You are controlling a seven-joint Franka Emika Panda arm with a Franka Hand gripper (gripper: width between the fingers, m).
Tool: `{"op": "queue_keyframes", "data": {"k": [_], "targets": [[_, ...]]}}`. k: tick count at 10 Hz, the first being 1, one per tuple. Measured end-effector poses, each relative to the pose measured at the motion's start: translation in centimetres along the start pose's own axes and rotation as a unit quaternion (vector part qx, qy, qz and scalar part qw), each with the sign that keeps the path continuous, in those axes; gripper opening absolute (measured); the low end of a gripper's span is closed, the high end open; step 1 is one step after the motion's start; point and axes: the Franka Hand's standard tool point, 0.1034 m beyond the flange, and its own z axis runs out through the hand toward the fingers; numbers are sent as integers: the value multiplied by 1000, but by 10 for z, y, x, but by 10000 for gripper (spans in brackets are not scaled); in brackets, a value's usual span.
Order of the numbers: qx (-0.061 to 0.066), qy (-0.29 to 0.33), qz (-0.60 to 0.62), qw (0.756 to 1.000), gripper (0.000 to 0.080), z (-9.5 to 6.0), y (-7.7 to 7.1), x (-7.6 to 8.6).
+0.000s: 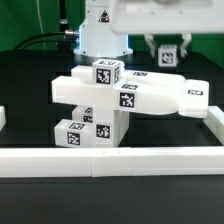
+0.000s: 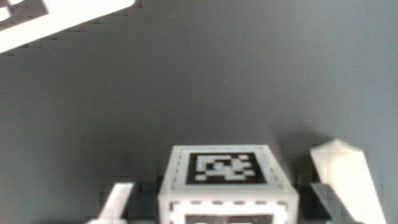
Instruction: Assemble chair
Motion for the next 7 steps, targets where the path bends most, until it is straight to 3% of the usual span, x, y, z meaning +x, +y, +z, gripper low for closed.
{"op": "queue_keyframes", "data": {"k": [5,7], "targets": [[-2,0,-2,1000,282,3,0,-2],[9,-17,-38,999,282,-27,14,21]]}}
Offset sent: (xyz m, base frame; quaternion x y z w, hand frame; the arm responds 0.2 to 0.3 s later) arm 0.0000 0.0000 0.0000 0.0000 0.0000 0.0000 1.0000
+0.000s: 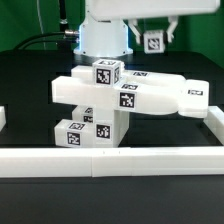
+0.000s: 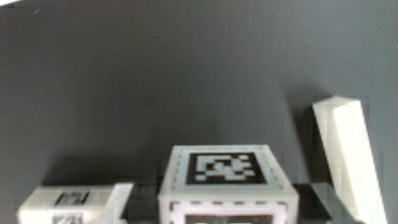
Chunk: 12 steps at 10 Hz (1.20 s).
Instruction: Assemble chair
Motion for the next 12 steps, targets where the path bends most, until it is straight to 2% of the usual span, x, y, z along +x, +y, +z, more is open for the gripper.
{"op": "queue_keyframes", "data": {"k": [1,5,7,10,11,12], "targets": [[1,-3,2,1000,282,-11,3,12],[0,-1,0,1000,282,-7,4,12],[3,11,-50,999,282,-20,34,27],[2,15,-49,999,282,-20,35,29],[1,14,-49,999,282,-19,36,29],[-14,10,-93,996,282,-16,41,34]]}}
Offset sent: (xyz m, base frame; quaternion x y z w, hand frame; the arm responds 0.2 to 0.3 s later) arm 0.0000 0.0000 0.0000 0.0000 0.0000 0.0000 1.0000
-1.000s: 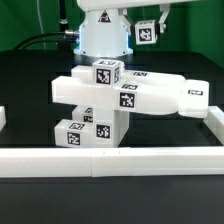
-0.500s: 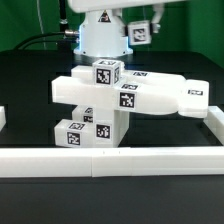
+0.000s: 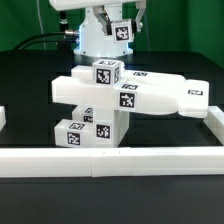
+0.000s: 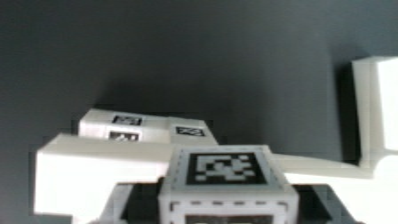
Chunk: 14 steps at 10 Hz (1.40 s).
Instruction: Assemble chair
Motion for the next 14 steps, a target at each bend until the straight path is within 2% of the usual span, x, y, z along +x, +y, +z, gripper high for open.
{"op": "queue_keyframes", "data": {"k": [2,3,6,7,9,14], "targets": [[-21,1,-59,998,282,-3,1,21],[-24,1,-66,998,282,-3,-2,21],[-24,0,-64,998,282,-2,0,20],[-28,1,-70,997,282,-1,0,21],[-55,-1,-120,991,282,4,-6,24],[-58,-2,-124,991,282,9,-3,23]]}}
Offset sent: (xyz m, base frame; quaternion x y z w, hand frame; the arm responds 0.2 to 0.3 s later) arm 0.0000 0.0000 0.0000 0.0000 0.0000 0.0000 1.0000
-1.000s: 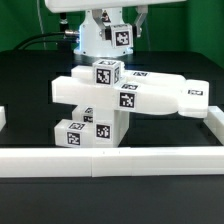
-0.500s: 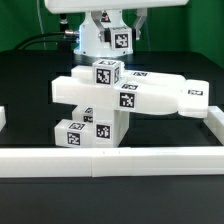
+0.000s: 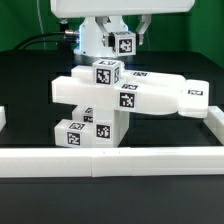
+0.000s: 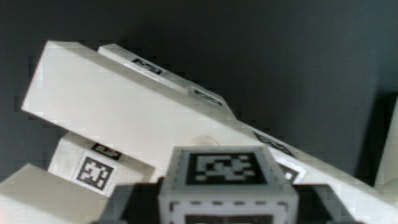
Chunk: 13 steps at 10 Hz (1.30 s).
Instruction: Assemble chair
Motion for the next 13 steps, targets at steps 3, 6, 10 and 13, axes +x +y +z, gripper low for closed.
{"op": "queue_keyframes", "data": {"k": [3,6,10,13], "targets": [[-4,3,1,1000,282,9,2,-5],[-4,0,2,1000,282,12,2,-6],[-5,0,2,1000,282,12,2,-6],[-5,1,2,1000,282,12,2,-5]]}}
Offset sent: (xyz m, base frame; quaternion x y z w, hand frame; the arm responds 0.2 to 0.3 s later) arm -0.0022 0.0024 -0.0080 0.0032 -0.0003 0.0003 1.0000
